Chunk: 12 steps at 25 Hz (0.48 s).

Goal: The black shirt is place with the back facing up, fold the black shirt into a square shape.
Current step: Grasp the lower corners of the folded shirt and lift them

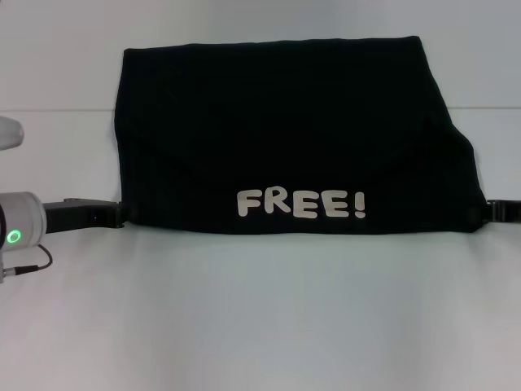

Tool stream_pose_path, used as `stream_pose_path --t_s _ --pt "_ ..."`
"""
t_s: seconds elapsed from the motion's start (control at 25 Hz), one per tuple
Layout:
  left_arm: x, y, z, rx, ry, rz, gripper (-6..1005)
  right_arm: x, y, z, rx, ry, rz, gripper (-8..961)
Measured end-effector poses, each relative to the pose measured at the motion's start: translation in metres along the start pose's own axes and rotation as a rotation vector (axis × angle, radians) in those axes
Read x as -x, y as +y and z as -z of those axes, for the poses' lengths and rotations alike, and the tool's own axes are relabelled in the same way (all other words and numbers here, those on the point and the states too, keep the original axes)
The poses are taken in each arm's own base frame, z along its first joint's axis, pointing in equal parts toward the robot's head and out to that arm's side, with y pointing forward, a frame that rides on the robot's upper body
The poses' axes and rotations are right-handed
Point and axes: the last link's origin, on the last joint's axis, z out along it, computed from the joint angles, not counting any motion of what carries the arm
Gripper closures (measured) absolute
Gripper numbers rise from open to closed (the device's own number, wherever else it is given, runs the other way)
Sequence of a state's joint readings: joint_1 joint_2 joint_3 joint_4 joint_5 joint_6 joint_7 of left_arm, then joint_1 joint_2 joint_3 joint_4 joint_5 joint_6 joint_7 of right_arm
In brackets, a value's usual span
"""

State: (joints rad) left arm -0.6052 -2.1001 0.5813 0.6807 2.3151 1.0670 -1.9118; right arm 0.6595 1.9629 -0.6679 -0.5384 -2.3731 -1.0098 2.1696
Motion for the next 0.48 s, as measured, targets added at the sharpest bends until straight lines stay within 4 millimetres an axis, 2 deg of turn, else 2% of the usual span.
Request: stream_pose_path --t_s 0.2,0.48 --pt "-0.002 0.003 0.018 0.062 0.020 0.031 998 -0.008 -0.007 0.011 0.019 0.008 0.009 911" --pt "0.007 0.001 0.045 0.153 0.034 0.088 997 -0.024 -0.010 0.034 0.104 0.008 0.016 904"
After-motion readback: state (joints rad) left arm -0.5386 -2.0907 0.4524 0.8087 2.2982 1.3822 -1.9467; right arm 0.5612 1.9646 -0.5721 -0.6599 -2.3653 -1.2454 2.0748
